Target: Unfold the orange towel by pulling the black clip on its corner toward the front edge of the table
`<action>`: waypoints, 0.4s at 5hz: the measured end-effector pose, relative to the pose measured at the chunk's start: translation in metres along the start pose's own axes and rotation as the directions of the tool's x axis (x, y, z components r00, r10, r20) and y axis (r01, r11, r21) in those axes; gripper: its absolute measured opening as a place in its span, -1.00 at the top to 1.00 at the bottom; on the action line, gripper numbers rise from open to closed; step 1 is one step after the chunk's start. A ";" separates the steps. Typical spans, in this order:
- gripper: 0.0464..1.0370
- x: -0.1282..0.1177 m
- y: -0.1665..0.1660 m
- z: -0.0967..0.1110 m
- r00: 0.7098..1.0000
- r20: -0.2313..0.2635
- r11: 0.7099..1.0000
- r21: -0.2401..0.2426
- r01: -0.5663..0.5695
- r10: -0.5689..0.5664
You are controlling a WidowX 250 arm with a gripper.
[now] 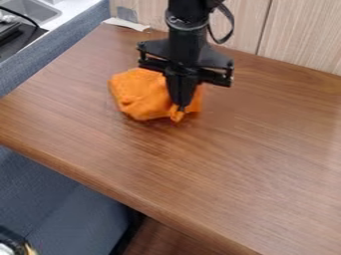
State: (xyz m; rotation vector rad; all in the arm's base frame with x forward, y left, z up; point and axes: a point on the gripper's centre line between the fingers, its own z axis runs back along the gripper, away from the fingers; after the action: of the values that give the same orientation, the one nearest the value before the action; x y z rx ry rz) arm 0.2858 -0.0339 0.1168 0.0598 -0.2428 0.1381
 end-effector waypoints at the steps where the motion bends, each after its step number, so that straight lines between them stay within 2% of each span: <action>1: 0.98 -0.022 -0.016 0.004 0.997 -0.022 0.997 -0.028 0.068 -0.069; 2: 0.98 -0.042 -0.033 -0.001 0.989 -0.057 0.990 -0.041 0.133 -0.135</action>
State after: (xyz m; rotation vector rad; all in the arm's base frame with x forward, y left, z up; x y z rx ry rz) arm 0.2501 -0.0718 0.1037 0.0354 -0.1808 0.0013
